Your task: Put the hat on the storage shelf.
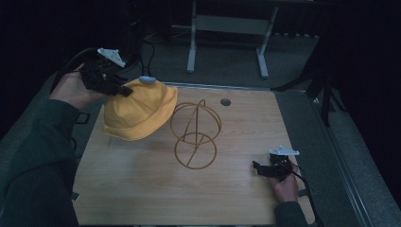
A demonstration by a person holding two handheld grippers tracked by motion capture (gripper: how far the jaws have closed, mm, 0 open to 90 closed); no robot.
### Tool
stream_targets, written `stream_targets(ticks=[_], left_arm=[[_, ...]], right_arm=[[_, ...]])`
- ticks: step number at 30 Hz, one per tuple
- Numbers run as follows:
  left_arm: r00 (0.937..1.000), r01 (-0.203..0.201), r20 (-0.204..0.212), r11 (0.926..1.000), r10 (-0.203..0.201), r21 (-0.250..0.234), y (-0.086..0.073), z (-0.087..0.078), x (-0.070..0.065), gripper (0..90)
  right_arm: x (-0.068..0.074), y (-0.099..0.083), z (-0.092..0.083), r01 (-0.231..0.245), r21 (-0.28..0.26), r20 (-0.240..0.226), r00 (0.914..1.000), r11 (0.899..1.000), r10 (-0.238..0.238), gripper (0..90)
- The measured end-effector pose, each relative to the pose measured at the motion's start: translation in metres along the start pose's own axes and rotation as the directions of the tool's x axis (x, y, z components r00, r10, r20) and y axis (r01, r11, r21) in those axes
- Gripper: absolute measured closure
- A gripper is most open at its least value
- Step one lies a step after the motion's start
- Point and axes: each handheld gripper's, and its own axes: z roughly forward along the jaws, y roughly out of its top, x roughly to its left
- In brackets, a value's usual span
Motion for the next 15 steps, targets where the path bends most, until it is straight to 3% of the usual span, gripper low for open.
stream_targets(ticks=[15], left_arm=[[0.9992, -0.04, 0.001, 0.9989, 0.04, -0.026, 0.009, -0.014, -0.008, 80.9]], right_arm=[[0.0, 0.0, 0.0, -0.001, 0.002, -0.001, 1.0, 1.0, 0.001, 13.5]])
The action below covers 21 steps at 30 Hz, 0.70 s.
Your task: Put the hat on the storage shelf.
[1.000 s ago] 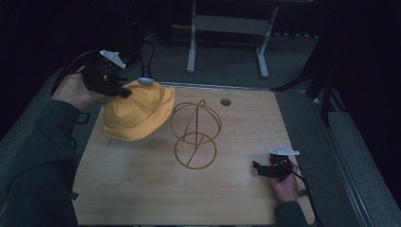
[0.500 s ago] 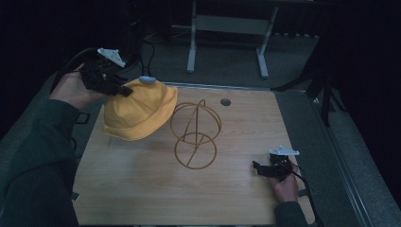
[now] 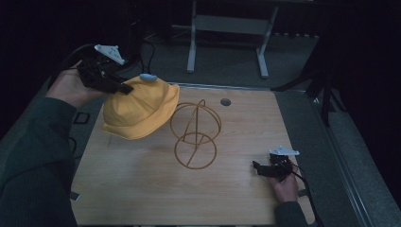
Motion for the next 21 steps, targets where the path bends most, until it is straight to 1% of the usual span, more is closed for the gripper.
stream_targets(ticks=[1, 11, 14, 17, 21], left_arm=[[1.0, 0.002, 0.001, 1.0, -0.002, -0.006, 0.001, 0.0, -0.001, 80.9], [0.9997, -0.022, 0.003, 0.9996, 0.022, -0.019, 0.012, -0.003, -0.005, 81.0], [0.9993, -0.035, 0.01, 0.9989, 0.035, -0.03, 0.017, -0.004, -0.007, 81.0], [0.999, -0.038, 0.02, 0.9982, 0.039, -0.046, 0.02, -0.005, -0.008, 81.0], [0.9983, -0.051, 0.024, 0.9971, 0.053, -0.057, 0.027, -0.007, -0.011, 81.0]], right_arm=[[0.0, 0.0, 0.0, 0.0, 0.0, 0.0, 1.0, 1.0, 0.0, 13.5], [0.0, 0.0, 0.0, 0.001, -0.001, 0.0, 1.0, 1.0, -0.001, 13.5], [0.0, 0.0, 0.0, 0.002, 0.001, 0.001, 1.0, 1.0, -0.002, 13.5], [0.0, 0.0, 0.0, 0.001, -0.001, 0.0, 1.0, 1.0, -0.001, 13.5], [0.0, 0.0, 0.0, -0.001, -0.001, 0.001, 1.0, 1.0, 0.001, 13.5]])
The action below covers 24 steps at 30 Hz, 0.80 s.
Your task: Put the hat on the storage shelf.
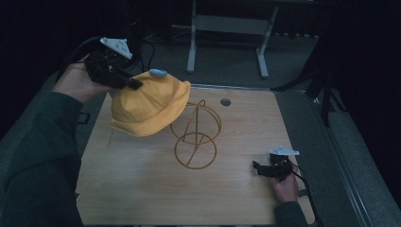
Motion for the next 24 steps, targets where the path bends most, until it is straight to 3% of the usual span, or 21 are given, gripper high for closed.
stream_targets(ticks=[10, 13, 24], left_arm=[[0.9989, -0.028, 0.038, 0.9992, 0.029, -0.03, 0.016, 0.004, -0.007, 81.0], [0.9967, -0.064, 0.049, 0.9977, 0.065, -0.024, 0.026, 0.008, -0.013, 81.0], [0.9894, -0.118, 0.083, 0.9926, 0.12, -0.028, 0.055, 0.023, -0.029, 80.4]], right_arm=[[0.0, 0.0, 0.0, 0.0, -0.002, 0.0, 1.0, 1.0, 0.0, 13.5], [0.0, 0.0, 0.0, 0.0, -0.002, 0.0, 1.0, 1.0, 0.0, 13.5], [0.0, 0.0, 0.0, 0.001, -0.002, 0.0, 1.0, 1.0, -0.001, 13.5]])
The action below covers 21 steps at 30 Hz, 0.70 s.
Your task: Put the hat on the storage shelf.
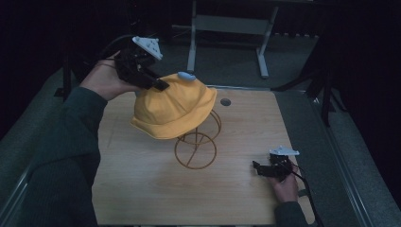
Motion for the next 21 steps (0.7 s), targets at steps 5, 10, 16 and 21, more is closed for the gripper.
stream_targets(ticks=[5, 10, 16, 21], left_arm=[[0.9999, -0.016, 0.006, 0.9998, 0.016, 0.009, 0.011, 0.013, -0.002, 79.7], [0.9997, -0.024, 0.005, 0.9997, 0.024, 0.009, 0.021, 0.031, -0.005, 79.1], [0.9992, -0.04, 0.008, 0.9987, 0.04, 0.033, 0.032, 0.059, -0.01, 78.1], [0.9991, -0.043, 0.01, 0.998, 0.042, 0.046, 0.036, 0.085, -0.013, 76.4]], right_arm=[[0.0, 0.0, 0.0, 0.0, 0.0, 0.0, 1.0, 1.0, 0.0, 13.5], [0.0, 0.0, 0.0, -0.001, 0.002, 0.0, 1.0, 1.0, 0.001, 13.5], [0.0, 0.0, 0.0, 0.001, 0.003, 0.0, 1.0, 1.0, -0.001, 13.5], [0.0, 0.0, 0.0, 0.003, 0.002, 0.0, 1.0, 1.0, -0.003, 13.5]])
